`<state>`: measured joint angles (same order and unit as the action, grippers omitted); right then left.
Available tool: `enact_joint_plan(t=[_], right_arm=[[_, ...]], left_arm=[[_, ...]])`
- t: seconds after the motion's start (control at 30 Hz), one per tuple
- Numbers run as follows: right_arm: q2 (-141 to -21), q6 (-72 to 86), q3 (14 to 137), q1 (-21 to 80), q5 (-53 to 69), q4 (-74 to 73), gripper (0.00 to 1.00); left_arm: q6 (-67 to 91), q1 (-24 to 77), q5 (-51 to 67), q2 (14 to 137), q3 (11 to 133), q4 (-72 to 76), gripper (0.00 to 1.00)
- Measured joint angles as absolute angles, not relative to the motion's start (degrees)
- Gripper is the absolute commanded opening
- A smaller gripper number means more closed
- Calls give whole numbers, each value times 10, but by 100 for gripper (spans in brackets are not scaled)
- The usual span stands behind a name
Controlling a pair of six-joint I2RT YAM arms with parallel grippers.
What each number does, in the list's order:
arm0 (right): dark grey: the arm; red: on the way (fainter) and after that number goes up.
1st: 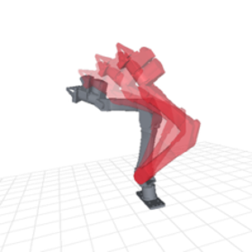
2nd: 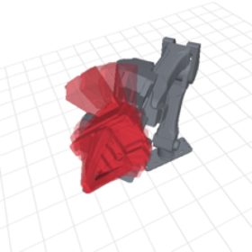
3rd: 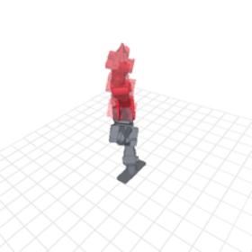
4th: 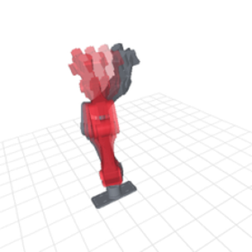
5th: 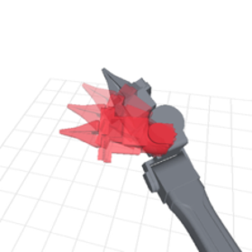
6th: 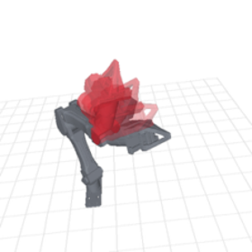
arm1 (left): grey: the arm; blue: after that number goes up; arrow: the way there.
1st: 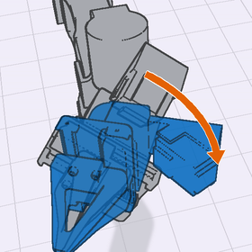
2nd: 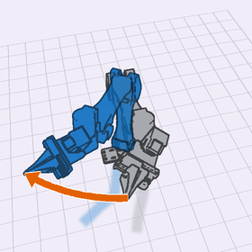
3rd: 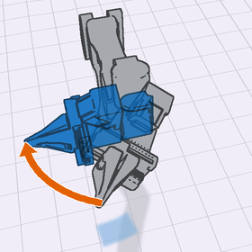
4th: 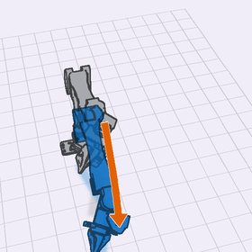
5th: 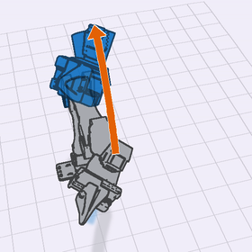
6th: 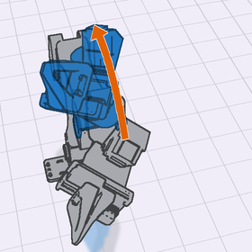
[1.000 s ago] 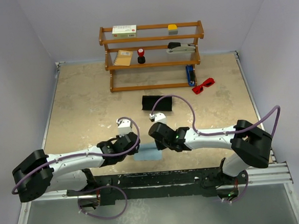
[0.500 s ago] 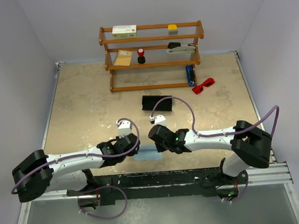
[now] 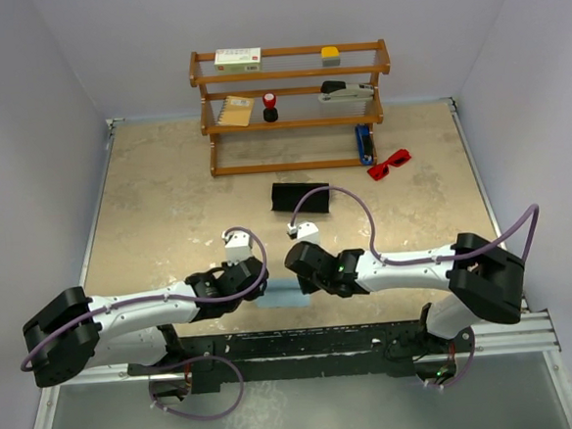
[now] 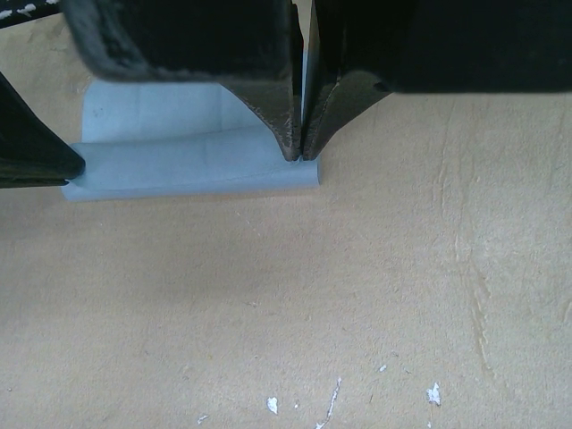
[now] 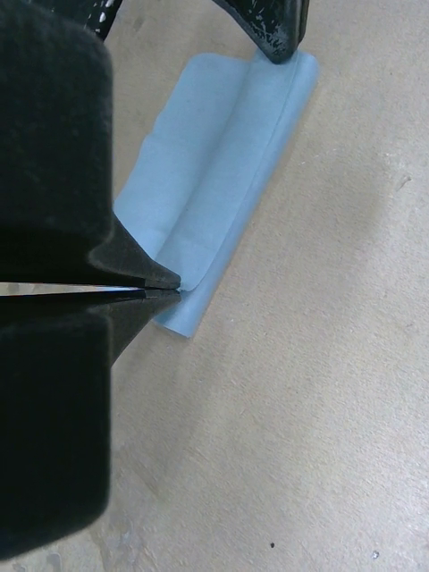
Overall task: Organize the sunglasses
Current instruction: Fold the glasses cleaning cloth at the center of the board.
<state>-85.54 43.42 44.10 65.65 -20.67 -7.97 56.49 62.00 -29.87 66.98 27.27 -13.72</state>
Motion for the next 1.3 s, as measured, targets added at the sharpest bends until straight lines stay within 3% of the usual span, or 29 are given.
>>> enact_joint_plan(t=[1.3], right_arm=[[-847, 462, 432, 687, -221, -100, 1]], left_arm=[[599, 656, -316, 649, 260, -155, 0]])
